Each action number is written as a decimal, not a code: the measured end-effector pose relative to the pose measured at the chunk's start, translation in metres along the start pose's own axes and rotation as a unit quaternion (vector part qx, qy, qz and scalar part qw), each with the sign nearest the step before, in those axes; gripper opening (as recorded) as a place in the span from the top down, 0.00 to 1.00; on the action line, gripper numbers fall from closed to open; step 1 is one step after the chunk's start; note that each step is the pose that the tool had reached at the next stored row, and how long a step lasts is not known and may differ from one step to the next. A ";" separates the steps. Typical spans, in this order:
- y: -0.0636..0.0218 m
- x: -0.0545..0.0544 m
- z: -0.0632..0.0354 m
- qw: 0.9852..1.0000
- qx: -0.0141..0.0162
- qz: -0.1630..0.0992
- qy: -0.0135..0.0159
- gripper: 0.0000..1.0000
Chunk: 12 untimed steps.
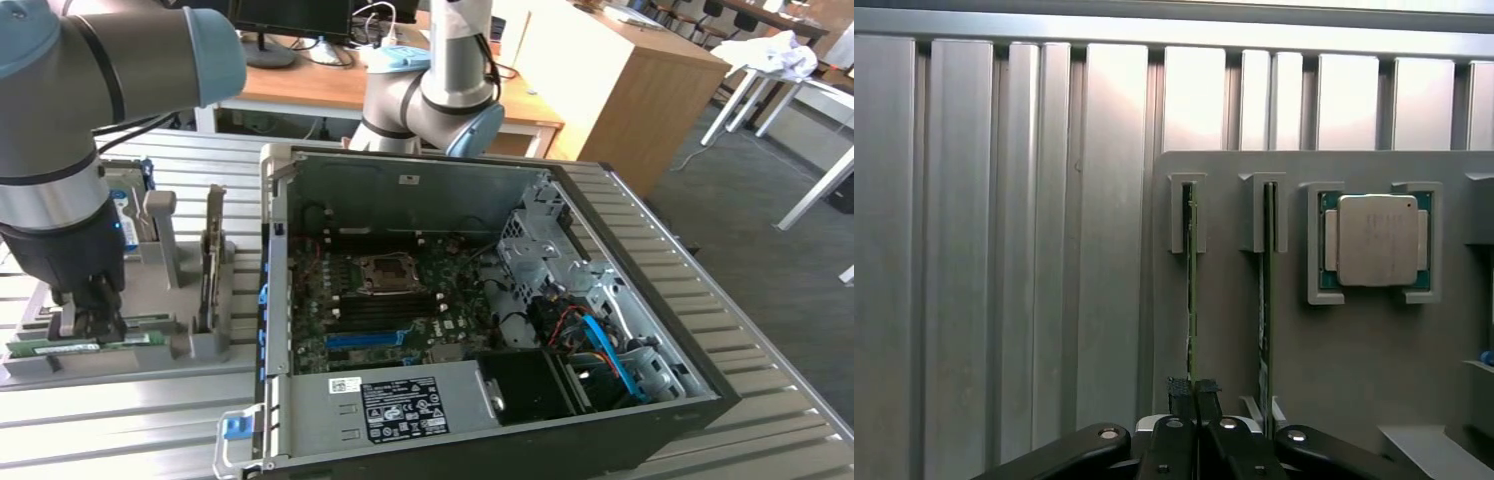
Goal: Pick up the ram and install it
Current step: 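Pick up the ram and move it above insertion slot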
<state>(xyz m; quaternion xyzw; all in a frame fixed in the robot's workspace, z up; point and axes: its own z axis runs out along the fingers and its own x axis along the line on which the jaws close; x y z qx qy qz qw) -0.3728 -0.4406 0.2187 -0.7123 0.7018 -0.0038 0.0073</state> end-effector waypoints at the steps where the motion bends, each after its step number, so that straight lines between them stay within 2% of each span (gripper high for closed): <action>1: 0.0000 0.000 -0.0012 1.000 0.000 0.000 0.000 0.88; 12: -0.0003 0.000 -0.0165 1.000 0.000 0.000 0.000 0.88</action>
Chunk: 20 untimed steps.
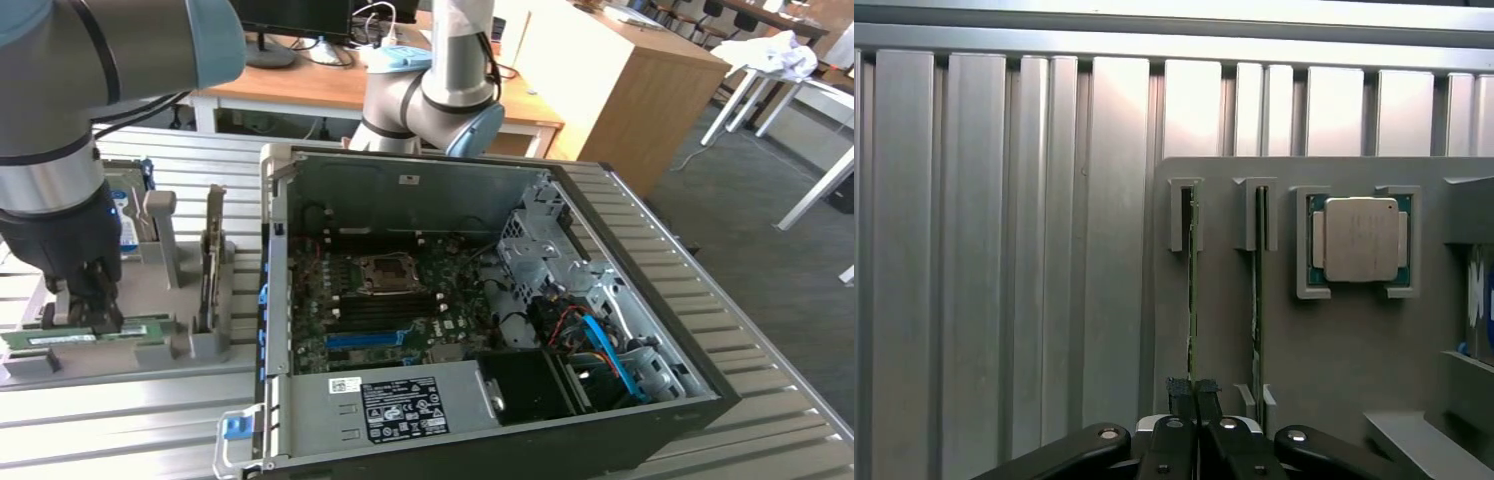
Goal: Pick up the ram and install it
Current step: 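Pick up the ram and move it above insertion slot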
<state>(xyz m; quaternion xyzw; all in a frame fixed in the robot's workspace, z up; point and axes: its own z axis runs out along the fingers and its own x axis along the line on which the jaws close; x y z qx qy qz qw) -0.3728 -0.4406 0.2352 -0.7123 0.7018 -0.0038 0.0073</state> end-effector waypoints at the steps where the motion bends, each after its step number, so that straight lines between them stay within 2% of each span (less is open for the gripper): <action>1: 0.0000 0.000 -0.0017 1.000 0.000 0.000 0.000 0.88; 20: -0.0006 0.000 -0.0335 1.000 0.000 0.000 0.000 0.88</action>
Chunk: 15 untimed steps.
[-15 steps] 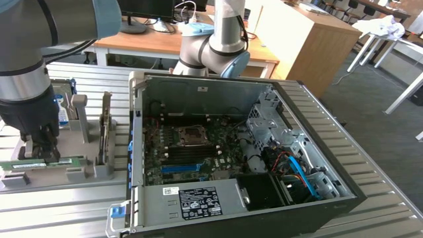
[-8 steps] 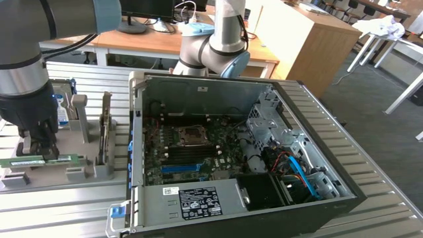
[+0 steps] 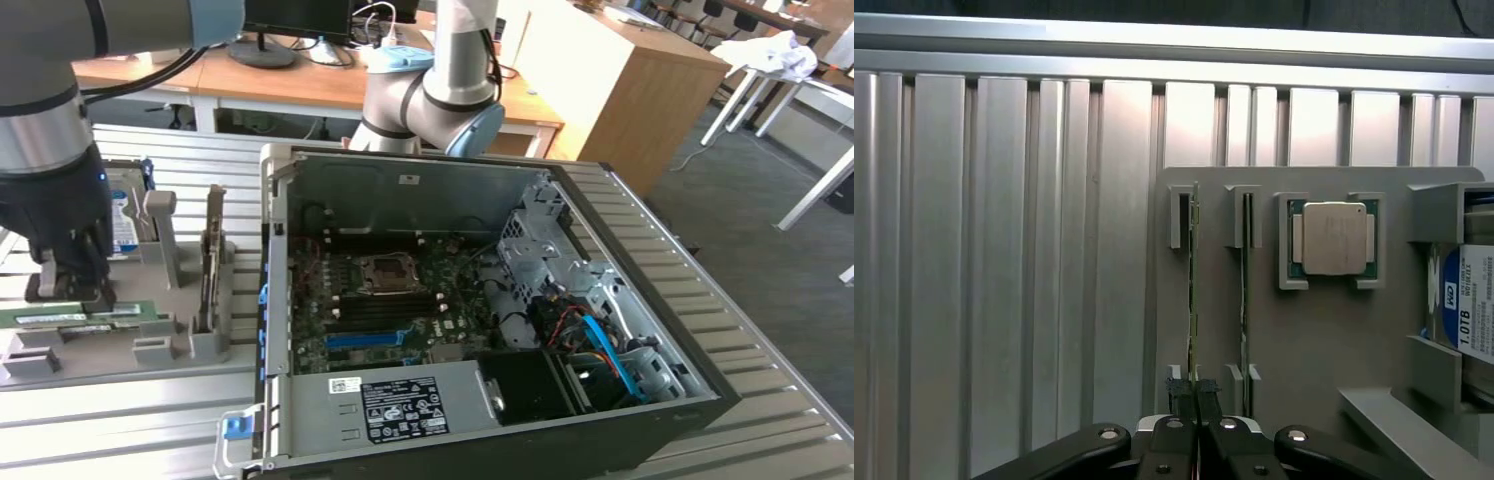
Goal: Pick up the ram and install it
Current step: 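Pick up the ram and move it above insertion slot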
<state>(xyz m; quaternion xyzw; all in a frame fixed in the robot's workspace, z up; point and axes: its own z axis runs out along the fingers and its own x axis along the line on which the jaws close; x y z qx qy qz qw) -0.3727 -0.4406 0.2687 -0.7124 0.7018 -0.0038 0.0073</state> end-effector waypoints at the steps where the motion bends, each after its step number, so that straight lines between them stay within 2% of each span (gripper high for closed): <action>1: 0.0000 0.000 -0.0021 1.000 0.000 0.000 0.000 0.88; 15: -0.0005 0.000 -0.0318 1.000 0.000 0.000 0.000 0.88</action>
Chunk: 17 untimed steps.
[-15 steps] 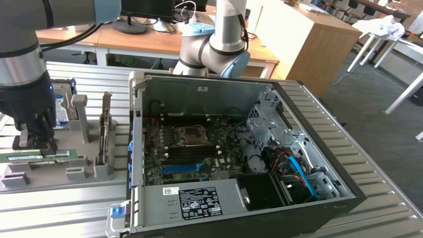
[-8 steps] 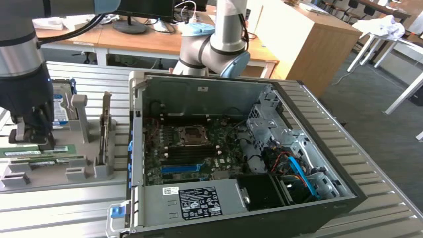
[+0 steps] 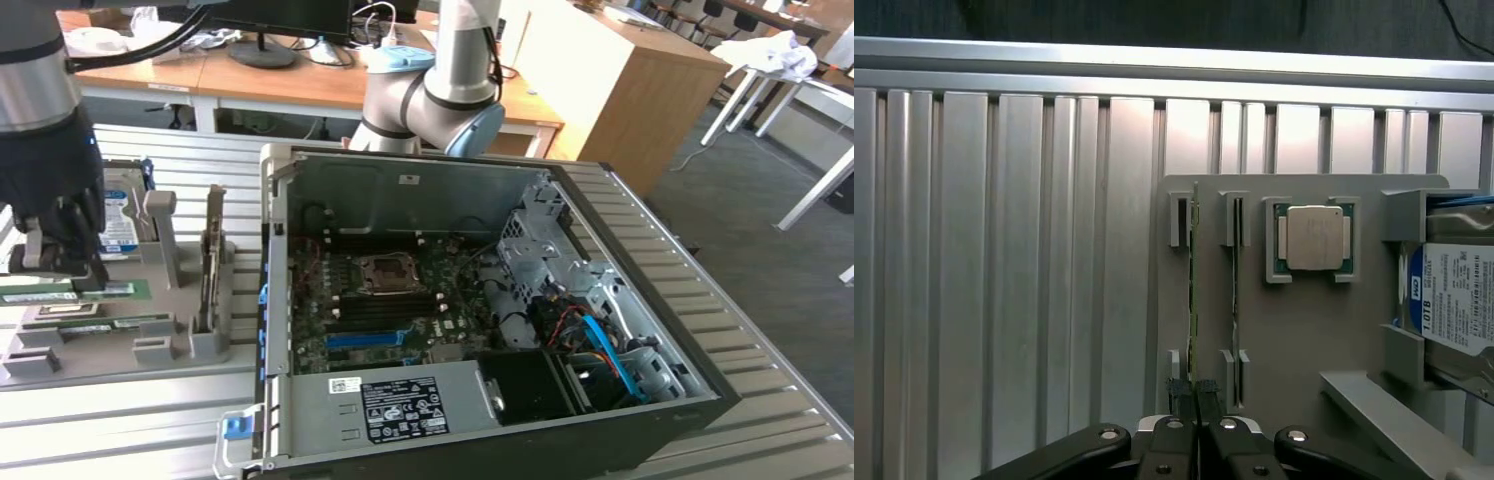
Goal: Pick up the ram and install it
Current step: 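Pick up the ram and move it above insertion slot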
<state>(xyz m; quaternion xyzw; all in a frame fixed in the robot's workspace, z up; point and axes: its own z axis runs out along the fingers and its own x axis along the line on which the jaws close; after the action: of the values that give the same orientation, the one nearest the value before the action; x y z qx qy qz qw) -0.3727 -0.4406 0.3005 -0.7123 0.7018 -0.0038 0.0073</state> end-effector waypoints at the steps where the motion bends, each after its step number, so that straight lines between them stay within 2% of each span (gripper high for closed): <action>1: -0.0001 0.000 -0.0024 1.000 0.000 0.000 0.000 0.88; 17: -0.0006 0.000 -0.0340 1.000 0.000 0.000 0.000 0.88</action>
<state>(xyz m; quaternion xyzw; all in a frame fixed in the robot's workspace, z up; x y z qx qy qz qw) -0.3727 -0.4406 0.3345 -0.7124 0.7018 -0.0038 0.0073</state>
